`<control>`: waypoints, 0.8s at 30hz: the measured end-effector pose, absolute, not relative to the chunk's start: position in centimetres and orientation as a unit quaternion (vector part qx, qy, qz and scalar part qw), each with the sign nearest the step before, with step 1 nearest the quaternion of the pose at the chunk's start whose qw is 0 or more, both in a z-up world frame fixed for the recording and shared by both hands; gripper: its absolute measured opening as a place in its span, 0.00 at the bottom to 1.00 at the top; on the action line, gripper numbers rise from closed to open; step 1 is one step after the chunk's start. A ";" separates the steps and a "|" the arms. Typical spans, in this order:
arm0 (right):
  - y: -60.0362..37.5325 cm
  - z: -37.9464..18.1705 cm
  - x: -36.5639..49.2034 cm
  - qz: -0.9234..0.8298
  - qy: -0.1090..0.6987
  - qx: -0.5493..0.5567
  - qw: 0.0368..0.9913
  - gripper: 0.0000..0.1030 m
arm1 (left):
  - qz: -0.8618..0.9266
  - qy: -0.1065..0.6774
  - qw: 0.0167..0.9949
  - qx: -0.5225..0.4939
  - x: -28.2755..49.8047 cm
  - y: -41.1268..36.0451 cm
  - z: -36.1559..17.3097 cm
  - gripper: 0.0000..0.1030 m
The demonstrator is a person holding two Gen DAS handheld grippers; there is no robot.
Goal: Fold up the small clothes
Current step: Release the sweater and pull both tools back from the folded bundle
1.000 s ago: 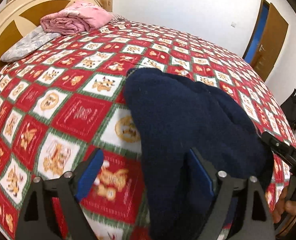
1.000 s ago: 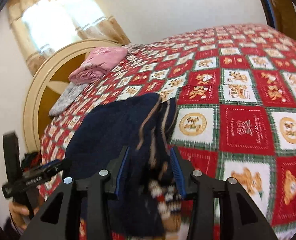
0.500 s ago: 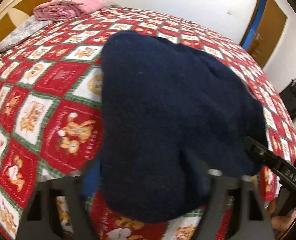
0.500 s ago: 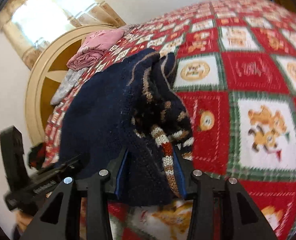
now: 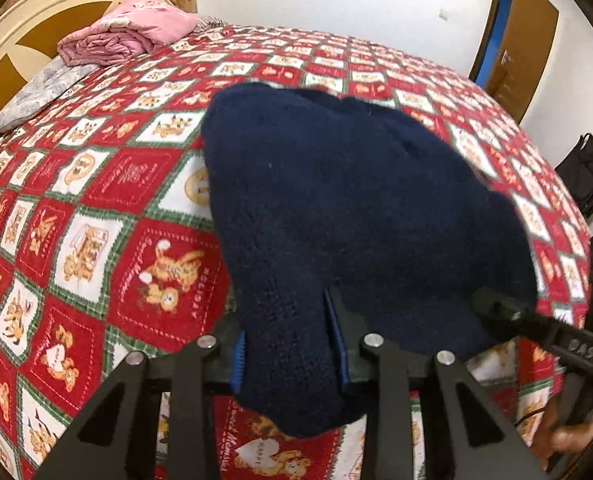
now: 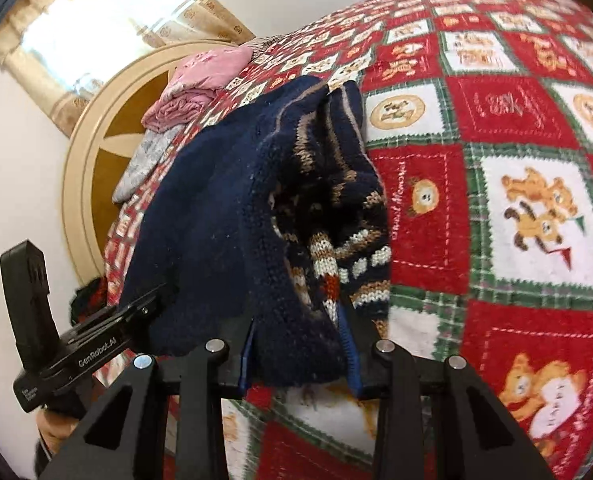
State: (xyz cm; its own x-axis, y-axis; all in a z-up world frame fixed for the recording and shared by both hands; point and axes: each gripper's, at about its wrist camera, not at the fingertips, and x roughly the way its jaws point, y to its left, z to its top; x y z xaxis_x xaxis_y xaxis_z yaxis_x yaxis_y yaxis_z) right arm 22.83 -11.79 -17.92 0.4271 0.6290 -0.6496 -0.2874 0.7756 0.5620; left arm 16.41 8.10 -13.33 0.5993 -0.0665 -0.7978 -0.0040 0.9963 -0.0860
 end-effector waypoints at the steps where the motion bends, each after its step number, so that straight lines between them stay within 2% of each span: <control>1: -11.9 -17.9 22.8 0.278 0.458 0.187 0.823 0.35 | -0.013 0.446 0.894 -0.039 16.3 8.1 -13.5 0.38; 9: -13.5 -16.6 21.3 0.251 0.457 0.189 0.832 0.37 | 0.024 0.428 0.903 -0.034 14.9 7.5 -13.8 0.47; 11: -13.7 -15.5 20.0 0.231 0.439 0.169 0.852 0.37 | 0.037 0.427 0.902 -0.049 14.5 7.9 -13.7 0.55; 13: -13.5 -14.2 18.4 0.207 0.410 0.136 0.878 0.38 | 0.055 0.420 0.904 -0.054 13.9 8.0 -13.6 0.68; 15: -12.9 -13.5 17.0 0.182 0.388 0.105 0.897 0.41 | 0.065 0.413 0.907 -0.047 13.4 7.9 -13.4 0.74; 17: -12.6 -13.0 15.7 0.161 0.372 0.084 0.910 0.48 | 0.067 0.409 0.909 -0.039 13.0 7.8 -13.2 0.76; 24: -11.7 -11.2 12.0 0.145 0.331 0.049 0.931 0.48 | 0.056 0.406 0.912 -0.025 11.3 7.2 -12.3 0.76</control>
